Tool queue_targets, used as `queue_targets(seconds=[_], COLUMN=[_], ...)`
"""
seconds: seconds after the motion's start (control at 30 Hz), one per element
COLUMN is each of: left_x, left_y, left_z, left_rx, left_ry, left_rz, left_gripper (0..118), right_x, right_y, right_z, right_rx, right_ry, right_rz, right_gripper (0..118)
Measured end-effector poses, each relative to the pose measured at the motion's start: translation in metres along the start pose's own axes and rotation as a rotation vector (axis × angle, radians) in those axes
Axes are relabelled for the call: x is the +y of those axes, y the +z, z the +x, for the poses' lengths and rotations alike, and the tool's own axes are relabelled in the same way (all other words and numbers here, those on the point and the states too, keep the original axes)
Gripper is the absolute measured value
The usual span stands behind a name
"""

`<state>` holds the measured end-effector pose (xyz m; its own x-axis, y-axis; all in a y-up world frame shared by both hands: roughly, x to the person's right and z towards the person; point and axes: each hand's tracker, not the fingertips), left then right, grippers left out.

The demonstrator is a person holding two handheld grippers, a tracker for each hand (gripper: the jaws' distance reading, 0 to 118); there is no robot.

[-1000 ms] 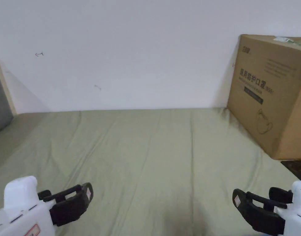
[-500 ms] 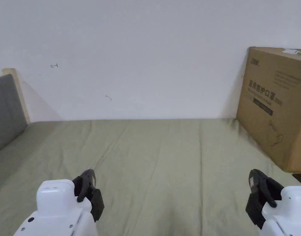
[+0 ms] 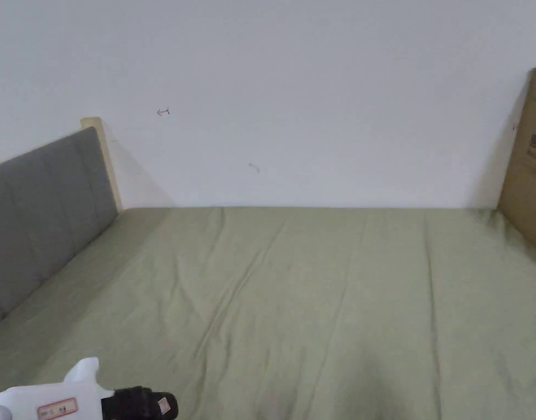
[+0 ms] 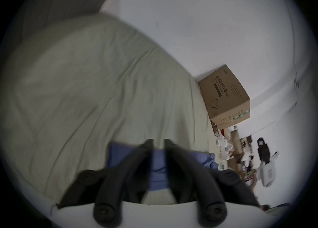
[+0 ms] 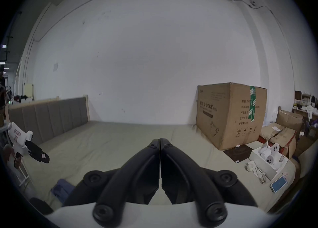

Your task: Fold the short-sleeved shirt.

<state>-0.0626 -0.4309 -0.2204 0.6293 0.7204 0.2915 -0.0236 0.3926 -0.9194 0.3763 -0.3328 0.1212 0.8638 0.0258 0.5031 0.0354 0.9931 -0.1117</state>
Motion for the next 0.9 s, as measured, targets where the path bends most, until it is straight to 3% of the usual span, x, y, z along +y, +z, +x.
queue_targets(seconds=[0.03, 0.07, 0.1, 0.23, 0.33, 0.43, 0.5, 0.53, 0.57, 0.6, 0.63, 0.67, 0.7, 0.73, 0.77, 0.9], left_x=[-0.001, -0.008, -0.011, -0.037, -0.04, -0.052, -0.055, -0.059, -0.062, -0.062, -0.063, -0.066, -0.069, -0.07, -0.064, -0.058], left_y=[-0.004, -0.006, -0.011, -0.036, -0.069, -0.072, -0.093, -0.098, -0.1, -0.102, -0.103, -0.107, -0.116, -0.111, -0.106, -0.087], left_z=[-0.019, -0.037, -0.05, -0.079, -0.12, -0.122, -0.13, -0.13, -0.127, -0.119, -0.119, -0.12, -0.12, -0.123, -0.114, -0.052], left_rx=[-0.007, -0.033, -0.071, -0.119, -0.151, -0.364, -0.461, -0.47, -0.467, -0.433, -0.329, -0.192, -0.069, -0.213, -0.206, 0.032], left_ry=[0.032, 0.073, 0.108, 0.197, 0.262, 0.392, 0.49, 0.456, 0.426, 0.366, 0.292, 0.246, 0.204, 0.269, 0.277, 0.034], left_rz=[-0.013, -0.048, -0.063, -0.147, -0.189, -0.06, -0.158, -0.187, -0.2, -0.192, -0.183, -0.205, -0.232, -0.201, -0.188, -0.142], left_gripper=[39, 88, 108, 112, 112, 115, 113, 111, 99, 77, 36, 9, 9, 9, 9, 9], right_x=[-0.004, -0.007, -0.009, -0.012, -0.011, -0.009, -0.006, -0.005, -0.005, -0.005, -0.006, -0.008, -0.009, -0.011, -0.013, -0.018], right_y=[-0.002, -0.002, -0.003, -0.004, -0.004, -0.004, -0.003, -0.003, -0.004, -0.005, -0.006, -0.008, -0.009, -0.01, -0.011, -0.013], right_z=[-0.002, -0.004, -0.007, -0.011, -0.015, -0.015, -0.014, -0.013, -0.012, -0.011, -0.009, -0.008, -0.008, -0.007, -0.005, -0.001], right_rx=[0.016, 0.024, 0.025, 0.062, 0.055, 0.057, 0.054, 0.059, 0.062, 0.06, 0.058, 0.056, 0.053, 0.051, 0.052, 0.062], right_ry=[0.004, 0.003, 0.004, -0.052, -0.003, 0.028, 0.024, 0.009, -0.008, -0.02, -0.033, -0.042, -0.05, -0.061, -0.073, -0.096], right_rz=[-0.026, -0.04, -0.052, -0.125, -0.144, -0.159, -0.167, -0.174, -0.181, -0.19, -0.2, -0.209, -0.215, -0.224, -0.233, -0.261], right_gripper=[0, 0, 0, 0, 0, 0, 0, 0, 0, 0, 0, 0, 0, 0, 0, 0])
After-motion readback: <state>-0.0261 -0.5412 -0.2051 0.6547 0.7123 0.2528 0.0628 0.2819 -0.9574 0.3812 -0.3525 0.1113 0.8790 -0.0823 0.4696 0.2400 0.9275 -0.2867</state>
